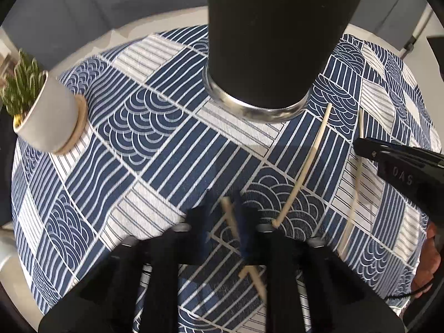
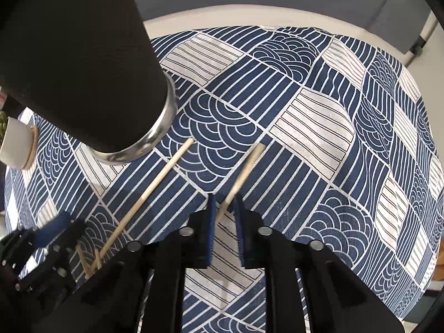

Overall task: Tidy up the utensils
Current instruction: 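Close the left gripper on a skewer while the right gripper grasps another skewer, then raise both held skewers and bring them above the black cup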

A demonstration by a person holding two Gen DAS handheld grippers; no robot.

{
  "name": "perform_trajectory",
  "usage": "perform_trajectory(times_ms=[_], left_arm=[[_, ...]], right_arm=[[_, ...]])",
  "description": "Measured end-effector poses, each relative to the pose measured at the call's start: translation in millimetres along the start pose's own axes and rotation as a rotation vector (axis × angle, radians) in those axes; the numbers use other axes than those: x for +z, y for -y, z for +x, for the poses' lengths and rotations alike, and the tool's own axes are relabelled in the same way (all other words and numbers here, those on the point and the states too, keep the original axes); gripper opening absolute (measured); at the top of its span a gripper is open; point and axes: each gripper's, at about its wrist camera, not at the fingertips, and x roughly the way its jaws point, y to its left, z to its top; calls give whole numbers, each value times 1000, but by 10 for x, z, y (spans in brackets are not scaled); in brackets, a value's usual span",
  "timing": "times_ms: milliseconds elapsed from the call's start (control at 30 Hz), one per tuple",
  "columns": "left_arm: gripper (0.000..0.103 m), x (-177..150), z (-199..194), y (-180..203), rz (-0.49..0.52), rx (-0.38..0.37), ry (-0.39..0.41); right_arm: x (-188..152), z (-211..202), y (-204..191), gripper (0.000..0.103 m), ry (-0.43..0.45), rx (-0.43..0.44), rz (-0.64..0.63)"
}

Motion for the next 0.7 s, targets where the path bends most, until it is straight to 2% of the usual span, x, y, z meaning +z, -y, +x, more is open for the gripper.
perform_trajectory(times_ms=[267,400,600,700], left_arm=[[5,-122,-139,-330,-127,-80,-26],[5,-188,-275,-517,-215,-110,-14],[5,-291,-549,-610,-246,-87,29],[5,-327,-686,-625,-245,-92,61]], right_arm=[[16,-119,494,5,-14,143,80],[33,-285,621,5,33,109,74],[91,-657,806,5,103,121,72],[129,-891,801,5,168,140,51]])
